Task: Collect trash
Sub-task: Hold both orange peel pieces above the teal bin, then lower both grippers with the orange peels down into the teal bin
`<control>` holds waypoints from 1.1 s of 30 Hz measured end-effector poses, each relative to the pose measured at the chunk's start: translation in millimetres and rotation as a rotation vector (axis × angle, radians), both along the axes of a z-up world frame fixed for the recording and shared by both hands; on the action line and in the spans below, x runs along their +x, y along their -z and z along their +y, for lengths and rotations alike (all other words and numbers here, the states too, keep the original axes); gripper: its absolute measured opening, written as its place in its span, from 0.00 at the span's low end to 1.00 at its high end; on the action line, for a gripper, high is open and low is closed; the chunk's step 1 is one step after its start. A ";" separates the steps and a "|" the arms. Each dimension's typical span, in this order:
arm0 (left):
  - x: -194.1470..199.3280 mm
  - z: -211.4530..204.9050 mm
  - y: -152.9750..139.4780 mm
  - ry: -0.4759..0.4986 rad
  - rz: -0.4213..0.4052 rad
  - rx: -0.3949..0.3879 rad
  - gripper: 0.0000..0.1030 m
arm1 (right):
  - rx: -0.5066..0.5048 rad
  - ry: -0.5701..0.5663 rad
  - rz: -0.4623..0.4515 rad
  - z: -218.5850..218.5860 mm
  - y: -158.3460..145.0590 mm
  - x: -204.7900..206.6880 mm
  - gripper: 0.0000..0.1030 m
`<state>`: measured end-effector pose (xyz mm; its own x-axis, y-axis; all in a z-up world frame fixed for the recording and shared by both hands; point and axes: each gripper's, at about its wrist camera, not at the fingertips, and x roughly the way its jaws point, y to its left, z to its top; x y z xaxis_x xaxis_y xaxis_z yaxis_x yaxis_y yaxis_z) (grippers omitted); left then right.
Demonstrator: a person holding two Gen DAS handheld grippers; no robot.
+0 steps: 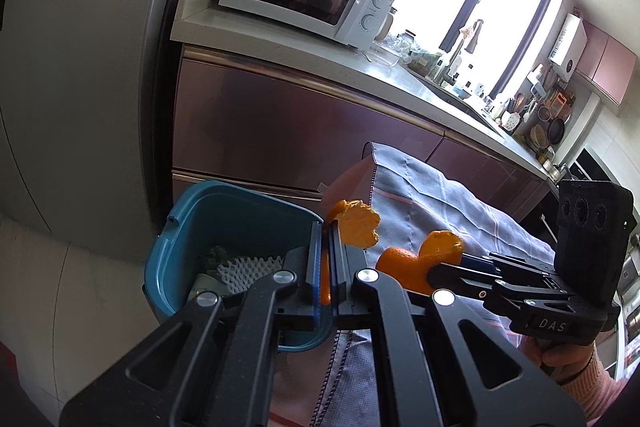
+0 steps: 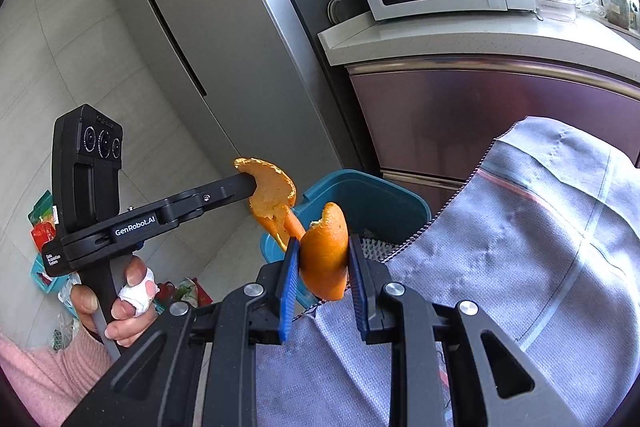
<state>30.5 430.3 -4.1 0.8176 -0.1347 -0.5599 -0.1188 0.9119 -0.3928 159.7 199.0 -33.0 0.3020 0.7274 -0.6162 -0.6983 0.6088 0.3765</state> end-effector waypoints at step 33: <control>10.8 13.3 18.8 -0.054 0.051 0.015 0.03 | -0.029 -0.025 0.069 27.5 20.2 23.9 0.21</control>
